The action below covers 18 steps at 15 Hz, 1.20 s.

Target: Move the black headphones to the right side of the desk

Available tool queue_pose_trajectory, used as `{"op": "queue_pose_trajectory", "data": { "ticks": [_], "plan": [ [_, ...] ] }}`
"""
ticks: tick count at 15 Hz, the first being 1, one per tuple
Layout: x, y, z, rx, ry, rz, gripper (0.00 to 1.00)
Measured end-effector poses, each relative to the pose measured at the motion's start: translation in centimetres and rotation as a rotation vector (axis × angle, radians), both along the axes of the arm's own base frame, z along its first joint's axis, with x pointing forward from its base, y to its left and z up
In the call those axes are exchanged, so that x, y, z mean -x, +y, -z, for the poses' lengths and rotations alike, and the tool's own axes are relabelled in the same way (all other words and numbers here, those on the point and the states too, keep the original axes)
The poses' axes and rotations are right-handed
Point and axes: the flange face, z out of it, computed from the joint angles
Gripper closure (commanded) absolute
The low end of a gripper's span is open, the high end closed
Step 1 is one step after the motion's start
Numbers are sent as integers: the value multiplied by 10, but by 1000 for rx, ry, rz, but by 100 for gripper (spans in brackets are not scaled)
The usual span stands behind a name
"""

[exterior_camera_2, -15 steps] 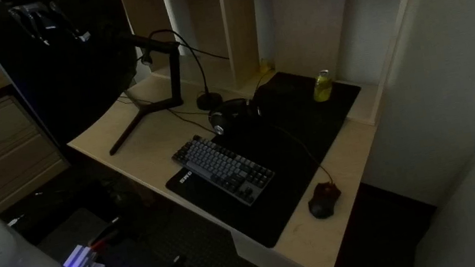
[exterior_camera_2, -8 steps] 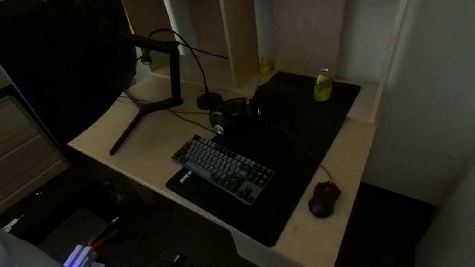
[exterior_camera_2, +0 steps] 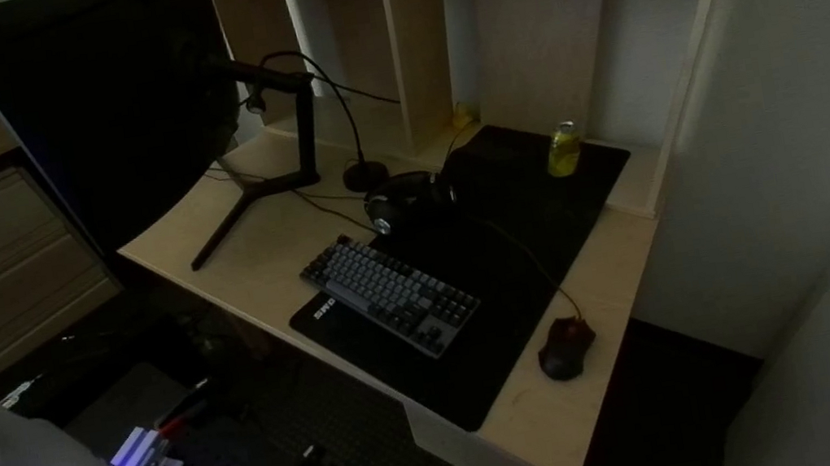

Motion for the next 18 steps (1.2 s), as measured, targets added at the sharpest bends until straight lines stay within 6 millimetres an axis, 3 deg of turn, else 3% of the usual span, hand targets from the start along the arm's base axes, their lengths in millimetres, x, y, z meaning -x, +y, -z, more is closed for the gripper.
{"op": "queue_pose_trajectory", "data": {
  "ticks": [2,5,9,11,14,16,18],
  "plan": [
    [-29,19,22,5,33,92,0],
    [-97,40,67,-51,88,239,0],
    [-179,41,117,-136,140,424,0],
    [-195,37,123,-143,154,447,0],
    [-198,35,122,-135,150,457,0],
    [-215,33,140,-141,144,526,0],
    [-250,28,170,-187,98,607,0]
  ]
}}
